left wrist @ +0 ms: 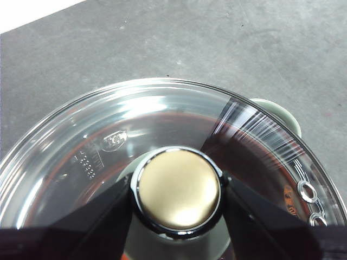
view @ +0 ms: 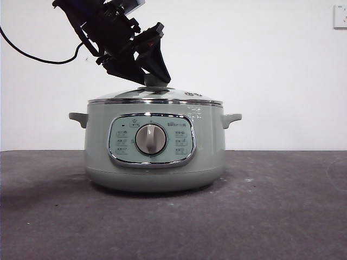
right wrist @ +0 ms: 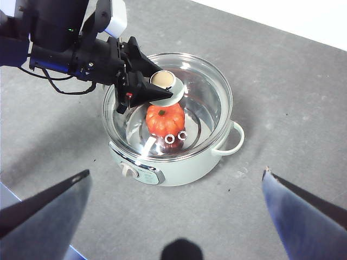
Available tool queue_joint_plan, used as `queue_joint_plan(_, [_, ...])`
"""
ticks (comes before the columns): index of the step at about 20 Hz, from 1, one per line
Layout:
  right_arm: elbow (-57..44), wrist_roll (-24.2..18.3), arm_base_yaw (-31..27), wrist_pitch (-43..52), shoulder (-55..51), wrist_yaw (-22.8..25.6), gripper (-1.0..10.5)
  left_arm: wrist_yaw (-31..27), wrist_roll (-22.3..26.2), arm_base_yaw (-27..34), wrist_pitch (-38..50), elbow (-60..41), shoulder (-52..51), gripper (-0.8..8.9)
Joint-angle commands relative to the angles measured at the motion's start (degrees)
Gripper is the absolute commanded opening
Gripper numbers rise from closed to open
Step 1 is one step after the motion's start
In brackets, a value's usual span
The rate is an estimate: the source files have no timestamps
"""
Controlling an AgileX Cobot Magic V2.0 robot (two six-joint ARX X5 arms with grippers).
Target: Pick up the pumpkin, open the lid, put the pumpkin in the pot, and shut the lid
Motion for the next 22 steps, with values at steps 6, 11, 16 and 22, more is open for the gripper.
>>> queue_joint_plan(6, [0.0, 0.5, 0.2, -1.4, 0.0, -0.1, 6.3, 0.4, 0.4, -0.5, -2.8, 0.3, 0.8, 3.74])
queue_joint_plan(11, [0.0, 0.5, 0.2, -4.6, 0.0, -0.6, 6.3, 0.4, 0.0, -0.4, -4.5, 0.3, -0.2, 4.91])
queue_joint_plan(16, [0.0, 0.5, 0.1, -6.2, 0.0, -7.2, 6.3, 0.5, 0.0, -0.4, -10.9, 1.0, -4.9, 4.9])
queue_joint_plan(22, [0.0, 0.5, 0.1, -8.9, 0.0, -11.1, 6.2, 3.0, 0.1, -0.4, -33.0, 8.2, -15.1, 4.88])
